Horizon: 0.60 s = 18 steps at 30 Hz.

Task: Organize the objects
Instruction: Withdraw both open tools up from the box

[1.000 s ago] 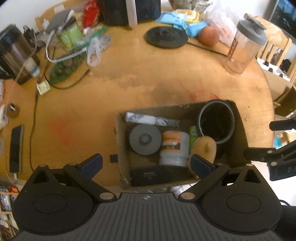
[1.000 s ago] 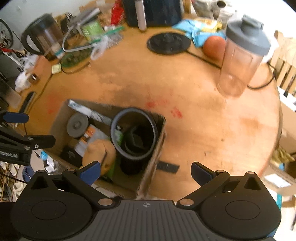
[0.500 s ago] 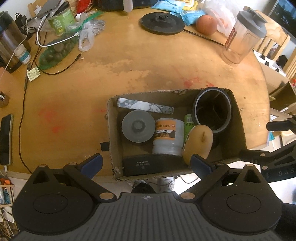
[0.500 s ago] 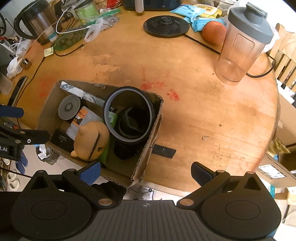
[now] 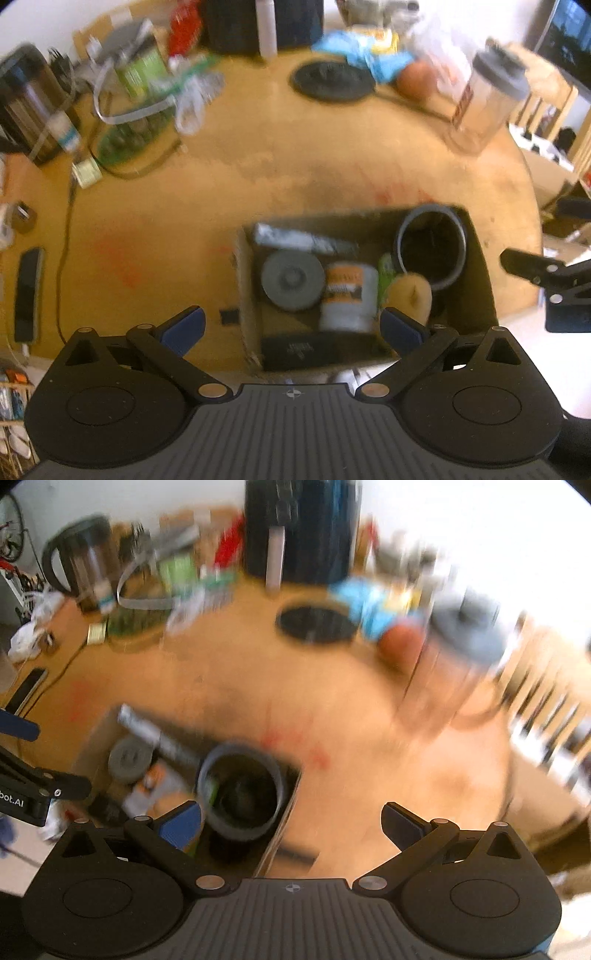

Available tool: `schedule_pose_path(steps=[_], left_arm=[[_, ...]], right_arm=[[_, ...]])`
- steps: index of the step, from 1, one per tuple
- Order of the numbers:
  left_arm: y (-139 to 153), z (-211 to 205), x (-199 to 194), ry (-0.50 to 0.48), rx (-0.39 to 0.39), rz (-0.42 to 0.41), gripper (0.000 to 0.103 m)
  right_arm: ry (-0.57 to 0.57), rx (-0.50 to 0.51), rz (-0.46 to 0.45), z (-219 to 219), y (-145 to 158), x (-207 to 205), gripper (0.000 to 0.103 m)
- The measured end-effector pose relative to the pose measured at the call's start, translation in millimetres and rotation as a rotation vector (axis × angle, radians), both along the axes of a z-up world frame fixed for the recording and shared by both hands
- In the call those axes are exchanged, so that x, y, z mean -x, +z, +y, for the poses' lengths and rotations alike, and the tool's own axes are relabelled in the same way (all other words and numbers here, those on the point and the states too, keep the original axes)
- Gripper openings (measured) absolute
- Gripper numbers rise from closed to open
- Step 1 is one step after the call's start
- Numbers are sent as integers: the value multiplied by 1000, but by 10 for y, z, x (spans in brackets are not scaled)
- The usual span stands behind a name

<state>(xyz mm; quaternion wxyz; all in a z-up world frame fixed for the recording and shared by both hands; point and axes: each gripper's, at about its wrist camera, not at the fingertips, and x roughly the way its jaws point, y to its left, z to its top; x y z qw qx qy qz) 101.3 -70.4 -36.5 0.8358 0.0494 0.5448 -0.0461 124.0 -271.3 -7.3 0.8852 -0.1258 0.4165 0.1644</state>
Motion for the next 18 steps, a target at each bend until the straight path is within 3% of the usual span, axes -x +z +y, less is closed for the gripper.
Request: schedule_pose_path(steps=[3,10,14,18], left_arm=[[140,16,57,6,-15,-88,103],[380,127,140,36,-56,-256,103],[514,239,116,53,-41,-305,103],[591,338,53,45,-23,-321,103]], right_arm=[[2,-17,-100,11,127,69,103],[-32,-50,-220,56,310,126,103],[-89,-55,-222,72,388,108,103],[-158,-94,-142,63,394,29,103]])
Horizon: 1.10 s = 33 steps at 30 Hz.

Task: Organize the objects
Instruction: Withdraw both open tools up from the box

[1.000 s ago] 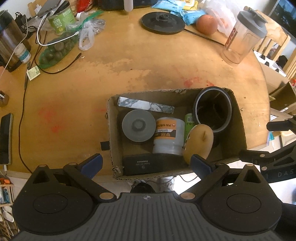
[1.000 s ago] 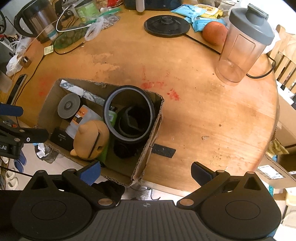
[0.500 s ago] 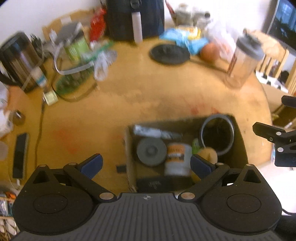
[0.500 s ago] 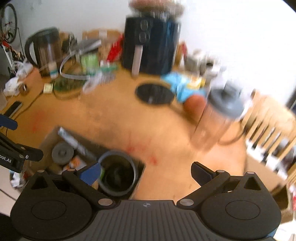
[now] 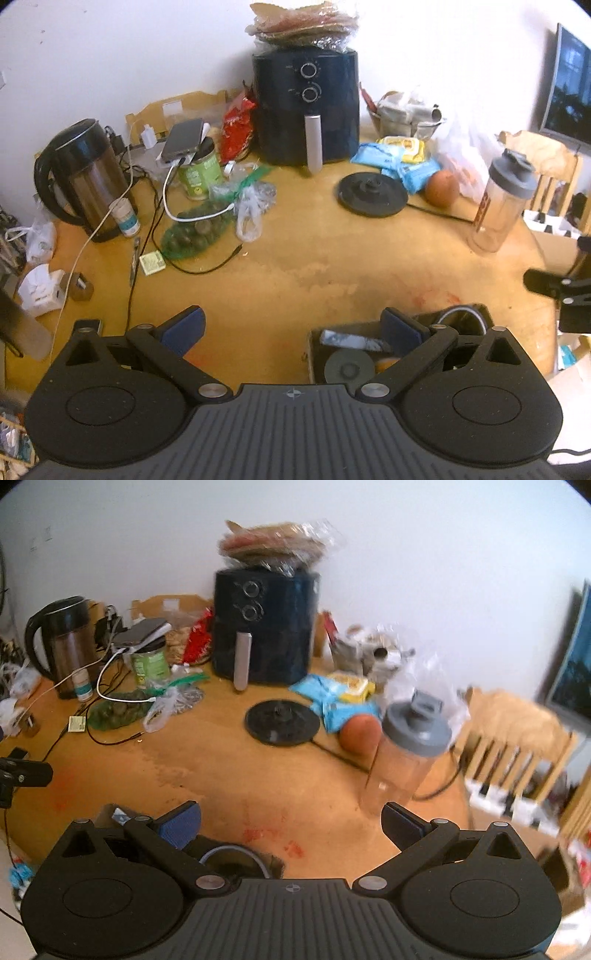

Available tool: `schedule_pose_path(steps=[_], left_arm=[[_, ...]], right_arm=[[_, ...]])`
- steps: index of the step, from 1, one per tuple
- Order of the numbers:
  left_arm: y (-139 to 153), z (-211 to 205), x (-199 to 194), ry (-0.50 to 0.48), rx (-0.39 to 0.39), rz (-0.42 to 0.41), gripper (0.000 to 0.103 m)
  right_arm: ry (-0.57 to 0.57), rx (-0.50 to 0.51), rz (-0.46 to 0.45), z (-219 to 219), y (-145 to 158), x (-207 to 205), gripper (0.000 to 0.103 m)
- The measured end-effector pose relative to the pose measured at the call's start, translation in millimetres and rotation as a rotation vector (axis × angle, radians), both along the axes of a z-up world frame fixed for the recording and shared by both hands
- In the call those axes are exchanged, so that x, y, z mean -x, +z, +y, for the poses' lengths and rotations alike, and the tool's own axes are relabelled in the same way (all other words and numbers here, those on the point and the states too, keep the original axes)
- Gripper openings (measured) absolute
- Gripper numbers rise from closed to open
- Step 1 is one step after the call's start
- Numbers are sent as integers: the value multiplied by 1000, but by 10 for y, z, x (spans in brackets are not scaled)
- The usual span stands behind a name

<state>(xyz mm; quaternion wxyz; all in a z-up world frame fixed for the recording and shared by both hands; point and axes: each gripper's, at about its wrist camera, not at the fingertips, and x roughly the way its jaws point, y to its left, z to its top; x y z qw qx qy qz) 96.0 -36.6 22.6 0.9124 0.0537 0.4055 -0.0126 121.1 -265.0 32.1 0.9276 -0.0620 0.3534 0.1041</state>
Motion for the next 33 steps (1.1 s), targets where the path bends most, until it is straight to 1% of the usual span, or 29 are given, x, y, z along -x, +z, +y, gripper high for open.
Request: schedule_pose_path(steps=[4,7,10,12,17,22,29,33], left_arm=[[76,76,-56,-16,8,52,103],[64,124,-46,-57,26,82,103],[3,167,-68,-63,71,143,103],[-53,206,-76,-55,107,181,103],[-235,235,-75,-57,180,272,103],[-421,194,-17,-65,184,349,103],[-674,161,44,-52,174,443,103],[-784,197,35,-29,199,488,103]], right_arm=[[-65,-43,108,26,-24,-73,103],[-103,-71,201,66,-60,-95,103],[-137,-34,319,155,-135,-105,103],[-146,1,373,216,-186,-78,103],[-136,68,448,282,-332,51,103],[-127,109,522,273,-498,105,103],[-114,121,585,239,-686,140,103],[-116,118,611,167,-778,108,103]])
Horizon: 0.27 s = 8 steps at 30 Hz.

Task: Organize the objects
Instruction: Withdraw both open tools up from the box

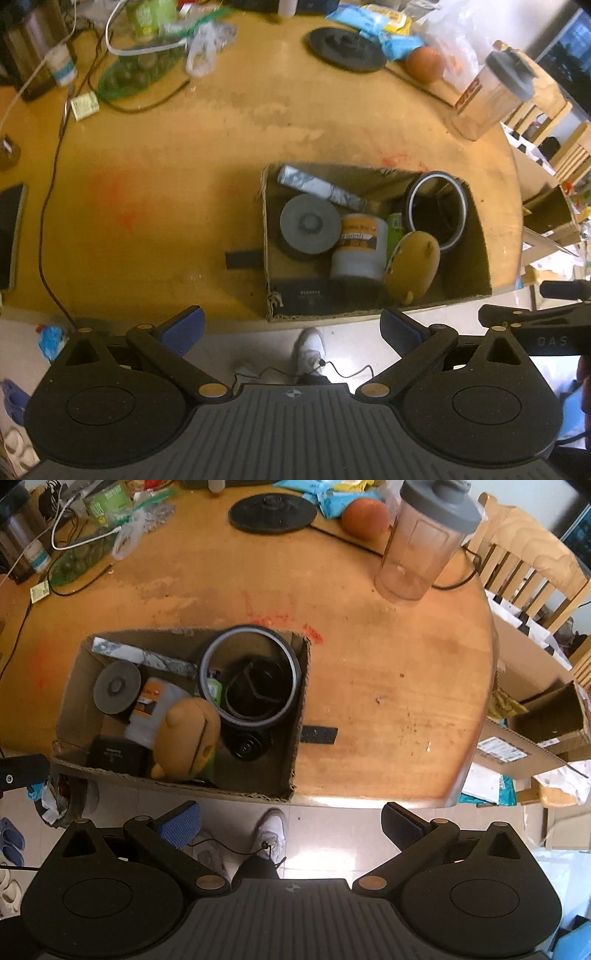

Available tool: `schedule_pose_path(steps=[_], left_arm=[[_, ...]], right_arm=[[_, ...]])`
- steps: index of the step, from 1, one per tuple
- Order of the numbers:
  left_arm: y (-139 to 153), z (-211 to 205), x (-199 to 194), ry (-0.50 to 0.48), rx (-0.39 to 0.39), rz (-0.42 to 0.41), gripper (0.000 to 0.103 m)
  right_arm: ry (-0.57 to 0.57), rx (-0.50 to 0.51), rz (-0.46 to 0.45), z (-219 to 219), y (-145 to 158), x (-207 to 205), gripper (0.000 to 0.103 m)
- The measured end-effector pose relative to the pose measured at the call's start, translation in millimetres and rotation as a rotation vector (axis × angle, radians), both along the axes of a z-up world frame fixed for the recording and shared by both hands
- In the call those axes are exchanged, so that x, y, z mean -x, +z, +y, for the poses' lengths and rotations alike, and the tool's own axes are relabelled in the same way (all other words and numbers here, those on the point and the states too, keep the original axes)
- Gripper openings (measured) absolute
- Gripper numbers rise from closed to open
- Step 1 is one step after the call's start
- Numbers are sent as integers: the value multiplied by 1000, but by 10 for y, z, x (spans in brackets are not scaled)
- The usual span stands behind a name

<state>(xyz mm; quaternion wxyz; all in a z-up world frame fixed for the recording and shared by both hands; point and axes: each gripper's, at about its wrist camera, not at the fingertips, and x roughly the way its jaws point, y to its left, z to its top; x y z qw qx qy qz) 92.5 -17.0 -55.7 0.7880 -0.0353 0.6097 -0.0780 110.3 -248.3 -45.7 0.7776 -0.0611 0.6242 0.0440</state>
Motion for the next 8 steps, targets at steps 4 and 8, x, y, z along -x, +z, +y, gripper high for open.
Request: schedule_pose_path(steps=[4,8], left_arm=[[-34,72,-40,39,17,9,103],[-35,229,-173,99,4,-9,103]], right_arm=[[-22,-4,11,-122,-59,-70,103],[-62,-15,2,-288,-62,-176,103]])
